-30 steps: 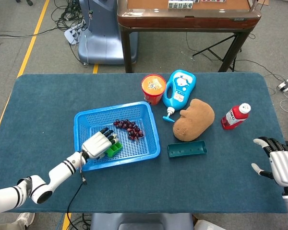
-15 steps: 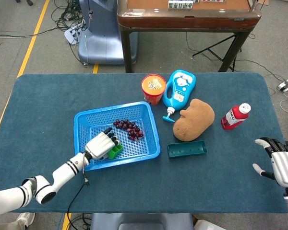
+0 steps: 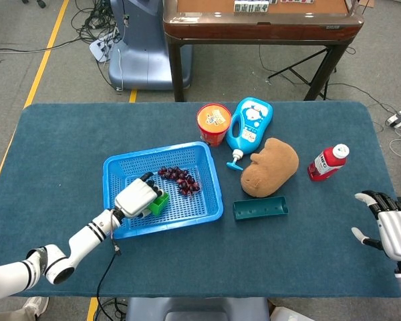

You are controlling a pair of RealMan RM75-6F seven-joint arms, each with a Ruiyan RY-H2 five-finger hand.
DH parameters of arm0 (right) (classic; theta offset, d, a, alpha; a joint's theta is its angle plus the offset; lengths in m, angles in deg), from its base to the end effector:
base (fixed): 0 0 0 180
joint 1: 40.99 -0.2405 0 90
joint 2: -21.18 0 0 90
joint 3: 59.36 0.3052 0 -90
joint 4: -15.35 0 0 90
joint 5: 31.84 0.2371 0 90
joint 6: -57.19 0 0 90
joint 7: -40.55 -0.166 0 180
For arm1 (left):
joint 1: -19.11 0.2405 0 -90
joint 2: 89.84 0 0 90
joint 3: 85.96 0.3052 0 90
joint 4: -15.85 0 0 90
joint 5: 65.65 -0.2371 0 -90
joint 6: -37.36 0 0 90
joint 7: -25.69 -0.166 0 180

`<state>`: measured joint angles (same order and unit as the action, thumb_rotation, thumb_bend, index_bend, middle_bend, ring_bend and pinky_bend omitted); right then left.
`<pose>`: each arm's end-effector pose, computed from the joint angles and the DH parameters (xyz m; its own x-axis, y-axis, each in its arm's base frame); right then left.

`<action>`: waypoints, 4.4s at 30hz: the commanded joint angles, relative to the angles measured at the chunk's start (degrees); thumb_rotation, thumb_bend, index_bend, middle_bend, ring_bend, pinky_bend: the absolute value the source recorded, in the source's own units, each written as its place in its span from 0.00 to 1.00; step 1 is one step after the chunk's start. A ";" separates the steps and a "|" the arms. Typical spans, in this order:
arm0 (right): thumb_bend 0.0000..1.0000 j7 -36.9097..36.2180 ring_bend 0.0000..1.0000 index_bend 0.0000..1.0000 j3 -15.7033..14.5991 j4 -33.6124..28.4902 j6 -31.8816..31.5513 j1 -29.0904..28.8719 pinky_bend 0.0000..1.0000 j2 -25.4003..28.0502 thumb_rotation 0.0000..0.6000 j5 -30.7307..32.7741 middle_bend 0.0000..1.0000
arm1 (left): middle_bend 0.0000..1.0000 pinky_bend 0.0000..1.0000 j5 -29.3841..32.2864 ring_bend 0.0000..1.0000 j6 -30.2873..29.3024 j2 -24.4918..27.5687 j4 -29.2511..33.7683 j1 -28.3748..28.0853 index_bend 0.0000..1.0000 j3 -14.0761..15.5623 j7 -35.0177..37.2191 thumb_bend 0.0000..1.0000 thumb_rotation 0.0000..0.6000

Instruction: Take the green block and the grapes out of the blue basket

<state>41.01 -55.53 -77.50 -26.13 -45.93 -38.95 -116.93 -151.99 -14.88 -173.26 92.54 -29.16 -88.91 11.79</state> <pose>-0.3709 -0.2138 0.1805 0.4549 -0.0109 0.8905 -0.8905 0.0050 0.4549 -0.1730 0.4158 -0.0331 0.7291 0.0415 0.6832 0.5214 -0.6802 -0.5152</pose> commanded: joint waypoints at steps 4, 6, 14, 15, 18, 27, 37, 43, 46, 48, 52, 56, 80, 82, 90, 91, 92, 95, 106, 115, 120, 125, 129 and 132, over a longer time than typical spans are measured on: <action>0.16 -0.01 0.20 0.24 0.12 -0.04 -0.11 -0.08 0.32 0.12 1.00 -0.14 0.23 | 0.53 0.16 0.25 0.35 -5.18 4.45 3.71 2.27 0.52 -1.84 3.12 0.30 1.00; 0.16 -0.06 0.20 0.24 0.12 -0.04 -0.16 -0.08 0.32 0.15 1.00 -0.19 0.23 | 0.53 0.16 0.47 0.35 -7.08 5.67 4.67 3.15 0.52 -2.48 4.02 0.30 1.00; 0.16 -0.69 0.20 0.24 0.06 0.19 -0.31 -0.09 0.32 0.24 1.00 -0.59 0.23 | 0.53 0.16 5.33 0.35 -11.53 11.52 7.76 7.47 0.51 -4.70 4.53 0.30 1.00; 0.16 -0.77 0.20 0.24 0.03 0.24 -0.32 -0.09 0.32 0.25 1.00 -0.65 0.23 | 0.53 0.16 6.25 0.35 -11.67 12.35 7.96 8.11 0.50 -4.78 4.35 0.30 1.00; 0.16 -0.93 0.20 0.24 0.00 0.35 -0.32 -0.15 0.32 0.25 1.00 -0.83 0.23 | 0.53 0.16 9.24 0.34 -10.62 14.59 8.63 9.50 0.50 -4.55 3.30 0.30 1.00; 0.16 -1.22 0.20 0.24 0.12 0.33 -0.96 -0.01 0.32 0.45 1.00 -1.11 0.23 | 0.53 0.16 16.75 0.34 -6.67 17.72 6.77 12.69 0.46 -2.59 -0.42 0.30 1.00; 0.16 -0.50 0.20 0.24 1.03 -0.54 -2.45 0.11 0.32 1.48 1.00 -1.20 0.23 | 0.40 0.16 20.59 0.31 -1.88 17.93 5.22 14.51 0.33 -0.59 -0.33 0.30 1.00; 0.16 -0.24 0.20 0.24 1.33 -1.11 -2.84 0.17 0.32 2.10 1.00 -1.09 0.23 | 0.17 0.16 23.17 0.16 0.12 19.04 6.99 14.54 0.09 -0.59 -1.41 0.30 1.00; 0.16 -0.22 0.20 0.24 1.28 -1.55 -2.42 0.03 0.32 2.48 1.00 -1.03 0.23 | 0.07 0.16 23.61 0.09 -0.36 19.99 8.82 14.97 0.01 -0.98 -0.83 0.30 1.00; 0.16 -0.03 0.20 0.24 1.24 -1.93 -2.01 -0.27 0.32 2.78 1.00 -1.34 0.23 | 0.03 0.16 23.08 0.07 -1.58 20.54 9.94 15.46 0.00 -1.25 -0.36 0.30 1.00; 0.16 0.49 0.20 0.24 1.15 -3.18 -0.67 -1.64 0.32 3.65 1.00 -3.00 0.23 | 0.02 0.15 21.33 0.07 -4.74 21.70 12.37 16.66 0.00 -1.53 -0.13 0.30 1.00; 0.16 0.77 0.20 0.24 1.11 -5.02 1.50 -3.77 0.32 4.77 1.00 -5.25 0.23 | 0.02 0.15 18.98 0.07 -8.79 22.16 14.36 18.20 0.00 -1.94 0.68 0.30 1.00; 0.16 1.95 0.20 0.24 7.50 -16.01 31.55 -28.61 0.34 3.29 1.00 -1.75 0.24 | 0.02 0.15 10.55 0.07 -25.36 23.95 19.47 30.61 0.00 1.21 3.22 0.30 1.00; 0.16 3.61 0.20 0.24 9.21 -15.19 34.96 -31.96 0.34 1.26 1.00 1.87 0.25 | 0.02 0.15 10.21 0.07 -25.76 24.15 19.35 31.23 0.00 1.31 3.56 0.30 1.00; 0.16 12.22 0.20 0.24 13.89 -10.28 43.59 -44.41 0.34 -7.80 1.00 16.02 0.26 | 0.02 0.15 8.42 0.07 -26.73 24.64 19.36 32.94 0.00 1.85 3.93 0.30 1.00; 0.16 13.85 0.20 0.24 14.14 -9.32 44.51 -46.34 0.34 -9.08 1.00 18.32 0.26 | 0.02 0.15 8.11 0.07 -26.88 24.70 19.39 33.12 0.00 1.88 3.87 0.30 1.00; 0.16 15.15 0.20 0.24 14.23 -8.52 45.14 -47.81 0.34 -10.08 1.00 20.25 0.26 | 0.02 0.15 7.87 0.07 -27.00 24.73 19.41 33.25 0.00 1.89 3.84 0.30 1.00; 0.16 19.54 0.20 0.24 14.18 -5.17 46.67 -53.10 0.34 -13.68 1.00 28.04 0.27 | 0.02 0.15 7.10 0.07 -27.01 24.92 19.59 33.40 0.00 1.88 3.66 0.30 1.00; 0.16 28.75 0.20 0.24 10.25 8.57 47.57 -68.56 0.34 -25.77 1.00 50.06 0.28 | 0.02 0.15 5.46 0.07 -27.90 25.71 20.43 34.71 0.00 1.79 3.49 0.30 1.00; 0.16 31.15 0.21 0.24 7.12 20.05 48.78 -75.52 0.34 -33.50 1.00 58.36 0.28 | 0.02 0.15 5.58 0.07 -27.24 26.06 20.34 35.39 0.00 1.71 3.93 0.30 1.00; 0.16 31.40 0.21 0.24 5.85 25.94 50.63 -77.75 0.34 -36.89 1.00 61.74 0.28 | 0.02 0.15 5.50 0.07 -27.16 26.30 20.24 35.76 0.00 1.61 4.36 0.30 1.00; 0.16 30.96 0.22 0.24 4.97 30.54 52.74 -79.24 0.34 -39.65 1.00 63.91 0.28 | 0.02 0.15 5.47 0.07 -27.13 26.52 20.09 36.22 0.00 1.55 5.07 0.30 1.00; 0.16 30.44 0.22 0.24 4.28 32.12 54.10 -79.91 0.34 -40.70 1.00 64.82 0.28 | 0.02 0.15 5.58 0.07 -26.95 26.56 19.87 36.42 0.00 1.42 5.40 0.30 1.00; 0.16 30.34 0.22 0.24 3.38 32.76 54.50 -80.41 0.34 -41.35 1.00 65.40 0.28 | 0.02 0.15 5.39 0.07 -26.87 26.56 19.88 36.51 0.00 1.35 5.48 0.30 1.00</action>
<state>71.45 -51.94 -44.92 28.23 -126.18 -80.10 -51.72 -146.59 -41.76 -146.70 112.41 7.34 -87.56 17.26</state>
